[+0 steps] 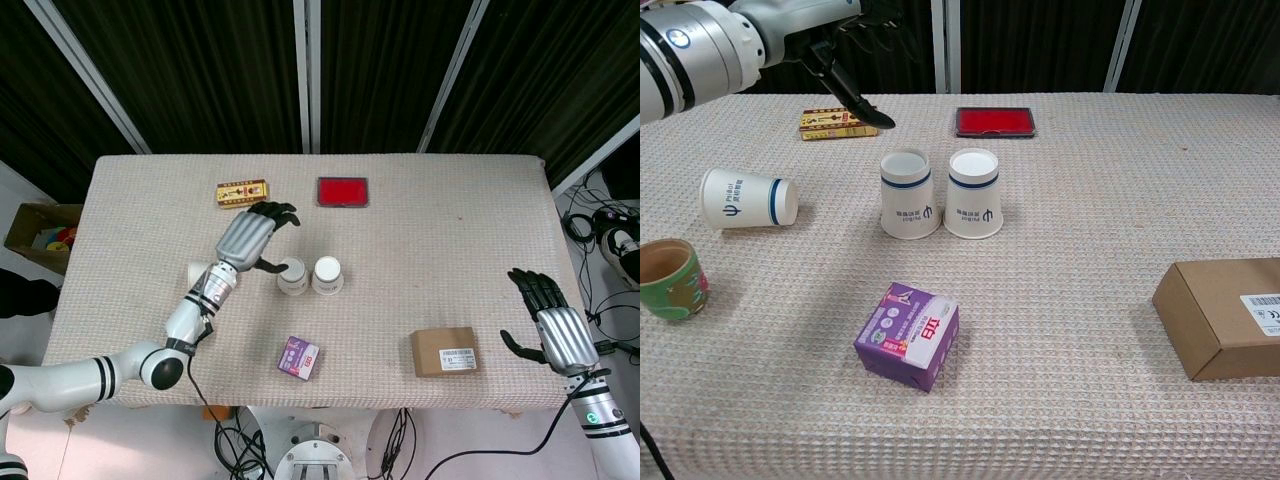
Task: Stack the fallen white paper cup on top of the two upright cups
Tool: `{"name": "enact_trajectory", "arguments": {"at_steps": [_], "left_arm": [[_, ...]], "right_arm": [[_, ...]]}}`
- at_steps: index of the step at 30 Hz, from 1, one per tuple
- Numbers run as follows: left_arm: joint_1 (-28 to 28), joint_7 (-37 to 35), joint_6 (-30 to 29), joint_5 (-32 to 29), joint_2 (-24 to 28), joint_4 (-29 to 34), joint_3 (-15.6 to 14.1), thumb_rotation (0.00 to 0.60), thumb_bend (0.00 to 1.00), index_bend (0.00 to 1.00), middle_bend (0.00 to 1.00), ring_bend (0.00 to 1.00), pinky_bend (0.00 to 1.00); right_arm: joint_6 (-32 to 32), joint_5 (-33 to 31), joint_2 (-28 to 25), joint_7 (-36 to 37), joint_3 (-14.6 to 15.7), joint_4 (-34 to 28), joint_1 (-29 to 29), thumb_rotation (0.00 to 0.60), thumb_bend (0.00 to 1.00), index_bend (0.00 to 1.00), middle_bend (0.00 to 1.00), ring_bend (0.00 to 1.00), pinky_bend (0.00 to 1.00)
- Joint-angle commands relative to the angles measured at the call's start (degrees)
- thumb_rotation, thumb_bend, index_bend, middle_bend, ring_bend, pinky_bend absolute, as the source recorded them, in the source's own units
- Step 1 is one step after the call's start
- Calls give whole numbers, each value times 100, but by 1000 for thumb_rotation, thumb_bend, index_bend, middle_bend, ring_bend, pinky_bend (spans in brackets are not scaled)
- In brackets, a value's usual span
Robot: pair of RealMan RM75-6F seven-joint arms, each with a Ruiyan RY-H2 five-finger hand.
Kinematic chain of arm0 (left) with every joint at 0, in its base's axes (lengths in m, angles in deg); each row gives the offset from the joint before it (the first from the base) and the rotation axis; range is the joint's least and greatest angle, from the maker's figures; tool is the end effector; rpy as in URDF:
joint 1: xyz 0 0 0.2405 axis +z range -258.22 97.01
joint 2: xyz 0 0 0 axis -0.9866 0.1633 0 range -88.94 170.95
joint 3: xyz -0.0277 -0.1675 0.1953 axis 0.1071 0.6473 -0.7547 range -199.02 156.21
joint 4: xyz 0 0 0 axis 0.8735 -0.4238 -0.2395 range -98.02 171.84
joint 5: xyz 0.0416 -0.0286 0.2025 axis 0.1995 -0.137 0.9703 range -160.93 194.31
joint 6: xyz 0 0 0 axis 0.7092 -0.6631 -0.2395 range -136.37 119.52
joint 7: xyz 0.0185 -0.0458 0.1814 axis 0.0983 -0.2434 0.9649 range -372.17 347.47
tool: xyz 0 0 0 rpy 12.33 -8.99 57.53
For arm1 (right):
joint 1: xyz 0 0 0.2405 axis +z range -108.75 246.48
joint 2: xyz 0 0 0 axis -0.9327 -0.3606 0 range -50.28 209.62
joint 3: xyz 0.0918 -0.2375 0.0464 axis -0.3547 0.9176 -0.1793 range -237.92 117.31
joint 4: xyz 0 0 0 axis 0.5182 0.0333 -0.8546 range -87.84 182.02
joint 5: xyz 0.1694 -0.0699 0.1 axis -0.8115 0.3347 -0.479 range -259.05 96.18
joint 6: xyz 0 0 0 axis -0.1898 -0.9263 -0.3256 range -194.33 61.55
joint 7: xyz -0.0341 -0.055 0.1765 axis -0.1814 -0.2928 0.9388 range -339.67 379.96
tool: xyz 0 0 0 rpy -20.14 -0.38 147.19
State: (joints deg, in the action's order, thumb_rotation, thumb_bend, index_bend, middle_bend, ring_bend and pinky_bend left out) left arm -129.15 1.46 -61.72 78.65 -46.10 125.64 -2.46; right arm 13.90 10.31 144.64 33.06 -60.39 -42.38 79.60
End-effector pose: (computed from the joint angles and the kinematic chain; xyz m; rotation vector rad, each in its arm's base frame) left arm -0.0593 0.4138 -0.0010 -1.8214 -1.0156 -1.2031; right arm -0.2926 -0.2444 0.1309 1.5376 -1.0540 1.0685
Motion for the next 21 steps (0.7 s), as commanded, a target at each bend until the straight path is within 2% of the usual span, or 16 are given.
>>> {"name": "enact_trajectory", "arguments": {"at_steps": [1, 12, 17, 21], "left_arm": [[-34, 28, 21, -62, 8, 0, -32, 600, 18, 316, 197, 188, 197], [21, 356, -108, -323, 247, 239, -267, 600, 19, 318, 197, 188, 198], [101, 1797, -490, -1232, 573, 623, -681, 600, 19, 318, 198, 188, 197], [87, 2609, -892, -2003, 564, 992, -853, 600, 19, 317, 197, 188, 198]], "right_arm": [[9, 4, 0, 16, 9, 6, -13, 600, 263, 36, 71, 0, 0], [202, 91, -49, 125, 16, 61, -98, 600, 262, 35, 68, 0, 0], [246, 151, -90, 151, 27, 72, -110, 600, 262, 35, 68, 0, 0], [190, 183, -62, 166, 35, 95, -72, 600, 262, 36, 68, 0, 0]]}}
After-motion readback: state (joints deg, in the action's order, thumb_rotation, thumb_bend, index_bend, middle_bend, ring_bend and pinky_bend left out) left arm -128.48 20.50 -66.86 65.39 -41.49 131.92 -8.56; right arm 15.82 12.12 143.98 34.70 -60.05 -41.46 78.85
